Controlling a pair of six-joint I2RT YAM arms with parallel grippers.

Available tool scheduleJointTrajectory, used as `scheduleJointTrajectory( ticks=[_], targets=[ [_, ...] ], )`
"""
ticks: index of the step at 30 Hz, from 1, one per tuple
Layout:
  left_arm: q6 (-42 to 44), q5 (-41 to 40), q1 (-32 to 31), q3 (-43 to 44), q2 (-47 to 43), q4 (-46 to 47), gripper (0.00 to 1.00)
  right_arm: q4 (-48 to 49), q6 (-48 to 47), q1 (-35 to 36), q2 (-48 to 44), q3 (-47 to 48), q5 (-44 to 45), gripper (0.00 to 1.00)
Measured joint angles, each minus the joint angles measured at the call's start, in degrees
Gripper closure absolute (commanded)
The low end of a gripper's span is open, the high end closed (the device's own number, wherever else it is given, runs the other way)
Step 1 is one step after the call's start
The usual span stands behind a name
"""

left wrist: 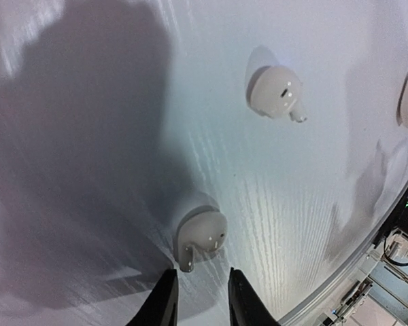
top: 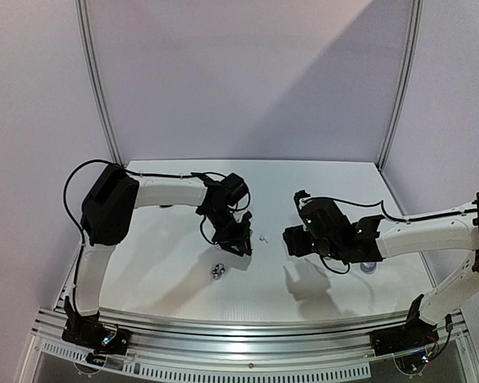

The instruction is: Insert the wireless bluetooth earbuds into the charging case

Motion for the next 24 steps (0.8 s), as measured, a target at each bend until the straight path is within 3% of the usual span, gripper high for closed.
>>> scheduleJointTrajectory(
  ticks=[10,15,18,23,24],
  targets=[
    [0.1,2.8,-0.1,-4.1,-4.0,-0.7,0.75,-1.0,2.4,-5.8,-3.2,0.1,-2.4,0.34],
    [3.3,3.8,0.8,-5.7,-11.6,0.6,0.71,-7.5,4.2,-12.2,-3.3,2.6,-6.4,0.24],
    [7.0,3.8,3.1,-5.7,-17.3,2.4,0.54,-13.8,5.1,-17.3,-3.2,6.1,-10.0,0.14],
    [12.1,6.3,13.2,-6.1,-25.4,5.8,0.10,-23.6,7.3,-22.6,-1.1,12.8,-13.2,0.08],
    [13.0,6.7,15.8,-6.9,-27.1,7.1,0.05,-25.0,8.1,-23.0,-0.4,13.6,-13.8,0.08]
  ],
)
